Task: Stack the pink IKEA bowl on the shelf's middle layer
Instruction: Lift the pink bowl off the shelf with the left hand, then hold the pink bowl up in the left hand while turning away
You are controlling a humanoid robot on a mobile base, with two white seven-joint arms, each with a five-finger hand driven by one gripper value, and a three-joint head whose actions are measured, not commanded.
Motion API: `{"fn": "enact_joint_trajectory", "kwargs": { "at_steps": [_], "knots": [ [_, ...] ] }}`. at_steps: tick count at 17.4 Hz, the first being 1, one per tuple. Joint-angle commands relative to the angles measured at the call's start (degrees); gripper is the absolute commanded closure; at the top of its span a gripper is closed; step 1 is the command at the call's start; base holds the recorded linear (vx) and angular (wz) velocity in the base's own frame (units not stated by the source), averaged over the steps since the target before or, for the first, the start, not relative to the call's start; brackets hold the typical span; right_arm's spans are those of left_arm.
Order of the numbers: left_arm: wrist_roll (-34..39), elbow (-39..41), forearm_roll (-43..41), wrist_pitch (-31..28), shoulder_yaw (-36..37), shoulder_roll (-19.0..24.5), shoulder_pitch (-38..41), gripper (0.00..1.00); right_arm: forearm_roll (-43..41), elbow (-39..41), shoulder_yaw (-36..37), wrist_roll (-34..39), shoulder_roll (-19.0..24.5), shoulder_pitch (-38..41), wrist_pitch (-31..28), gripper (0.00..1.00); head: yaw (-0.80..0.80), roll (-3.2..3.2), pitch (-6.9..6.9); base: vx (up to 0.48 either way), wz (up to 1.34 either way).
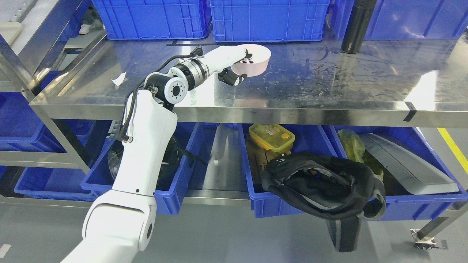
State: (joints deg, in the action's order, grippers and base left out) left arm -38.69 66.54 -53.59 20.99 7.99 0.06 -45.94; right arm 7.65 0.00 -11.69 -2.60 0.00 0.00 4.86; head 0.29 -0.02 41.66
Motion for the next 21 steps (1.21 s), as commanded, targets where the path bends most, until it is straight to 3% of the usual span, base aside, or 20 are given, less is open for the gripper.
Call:
{"fn": "enact_joint_trajectory", "kwargs": {
  "at_steps": [1,3,11,21],
  "knots": [
    [-0.34,17.13,3.05,10.36,-3.24,0.94,4.19,0.98,-0.01,1.0,0.0,-0.04,-1.0,0.88,-0.03,0.0,0.0,0.0,0.0,0.0,0.0],
    [-0.25,17.75,4.45,15.21,-3.33,0.94,5.85,0.99,-0.01,1.0,0.0,-0.04,-1.0,0.88,-0.03,0.0,0.0,0.0,0.0,0.0,0.0],
    [0.19,18.98,7.88,24.0,-5.7,0.94,15.26,0.98,-0.01,1.0,0.0,-0.04,-1.0,0.88,-0.03,0.0,0.0,0.0,0.0,0.0,0.02],
    [0.54,18.98,11.4,24.01,-3.6,0.94,16.32,0.98,0.08,1.0,0.0,-0.04,-1.0,0.88,-0.03,0.0,0.0,0.0,0.0,0.054,0.68]
  ]
}}
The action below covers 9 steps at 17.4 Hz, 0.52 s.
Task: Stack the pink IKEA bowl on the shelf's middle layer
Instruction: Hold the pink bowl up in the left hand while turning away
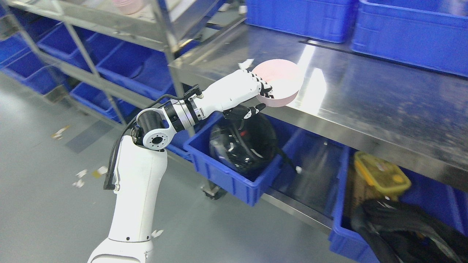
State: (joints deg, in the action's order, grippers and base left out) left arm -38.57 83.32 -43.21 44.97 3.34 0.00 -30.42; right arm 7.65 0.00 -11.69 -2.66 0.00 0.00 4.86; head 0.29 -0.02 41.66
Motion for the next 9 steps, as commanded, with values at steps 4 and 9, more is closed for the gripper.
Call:
{"fn": "enact_joint_trajectory", "kwargs": {
  "at_steps": [4,9],
  "knots": [
    [0.6,2.19,0.94,0.03,0.62,1.0,0.71,0.98,-0.01,1.0,0.0,0.03,-1.0,0.88,-0.02,0.0,0.0,0.0,0.02,0.13,1.43],
    [0.6,2.19,1.46,0.03,0.44,1.0,0.71,0.98,0.08,1.0,0.0,0.03,-1.0,0.88,-0.02,0.0,0.0,0.0,0.02,0.184,1.58]
  ]
}}
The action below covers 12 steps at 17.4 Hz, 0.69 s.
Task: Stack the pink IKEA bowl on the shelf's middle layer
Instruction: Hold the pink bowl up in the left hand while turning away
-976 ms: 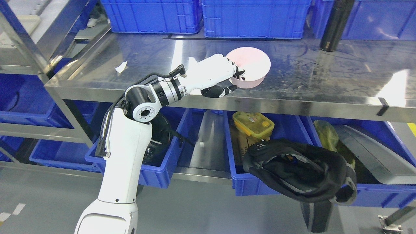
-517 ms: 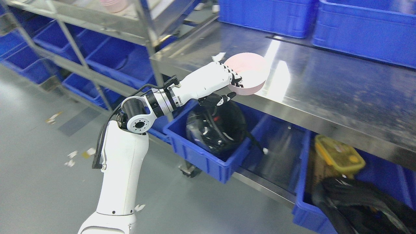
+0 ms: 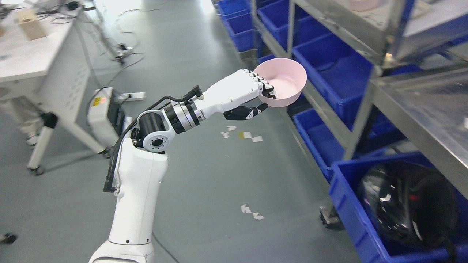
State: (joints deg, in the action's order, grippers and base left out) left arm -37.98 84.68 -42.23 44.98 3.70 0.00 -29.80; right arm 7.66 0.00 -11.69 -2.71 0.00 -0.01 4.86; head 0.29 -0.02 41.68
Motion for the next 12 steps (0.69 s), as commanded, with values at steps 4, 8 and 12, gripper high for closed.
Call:
{"fn": "enact_joint_trajectory", "kwargs": {
  "at_steps": [4,8,12],
  "knots": [
    [0.1,0.75,0.48,0.02,0.52,1.0,-0.34,0.98,-0.01,1.0,0.0,0.08,-1.0,0.89,-0.02,0.0,0.0,0.0,0.02,0.254,1.23],
    [0.01,0.75,0.57,0.02,0.52,1.0,-0.69,0.98,-0.01,1.0,0.0,0.08,-1.0,0.89,-0.02,0.0,0.0,0.0,0.02,0.316,0.81],
    [0.01,0.75,0.57,0.02,0.61,1.0,-0.69,0.98,-0.01,1.0,0.0,0.08,-1.0,0.89,-0.02,0.0,0.0,0.0,0.02,0.362,0.23]
  ]
}}
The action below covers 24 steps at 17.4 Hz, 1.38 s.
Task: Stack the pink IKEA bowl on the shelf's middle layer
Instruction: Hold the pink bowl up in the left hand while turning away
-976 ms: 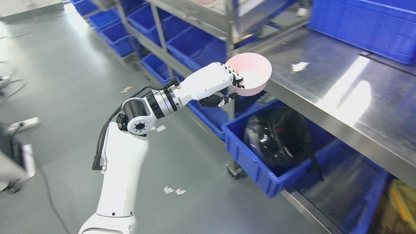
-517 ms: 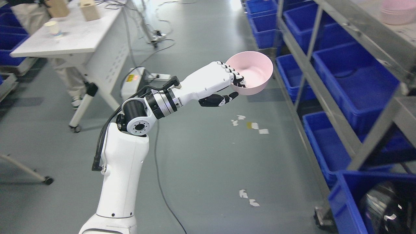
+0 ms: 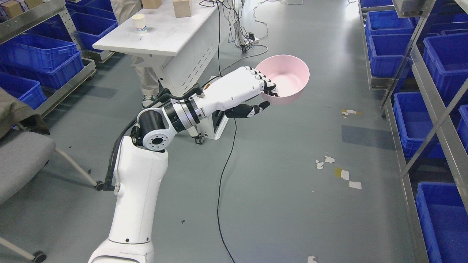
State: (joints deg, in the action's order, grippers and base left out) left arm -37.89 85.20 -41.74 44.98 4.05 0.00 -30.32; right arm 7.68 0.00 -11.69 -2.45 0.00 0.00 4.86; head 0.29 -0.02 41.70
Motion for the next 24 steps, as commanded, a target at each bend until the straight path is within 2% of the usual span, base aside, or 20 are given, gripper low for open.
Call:
{"fn": "enact_joint_trajectory", "kwargs": {
  "at_steps": [1,24],
  "knots": [
    [-0.08,0.23,0.08,0.02,0.25,1.0,-0.17,0.98,-0.03,1.0,0.0,-0.19,-1.0,0.88,-0.02,0.0,0.0,0.0,0.0,0.393,-0.02],
    [0.8,0.23,0.34,0.02,3.5,1.0,-1.84,0.98,-0.03,1.0,0.0,-0.19,-1.0,0.88,-0.02,0.0,0.0,0.0,0.0,0.358,-0.13]
  ]
}}
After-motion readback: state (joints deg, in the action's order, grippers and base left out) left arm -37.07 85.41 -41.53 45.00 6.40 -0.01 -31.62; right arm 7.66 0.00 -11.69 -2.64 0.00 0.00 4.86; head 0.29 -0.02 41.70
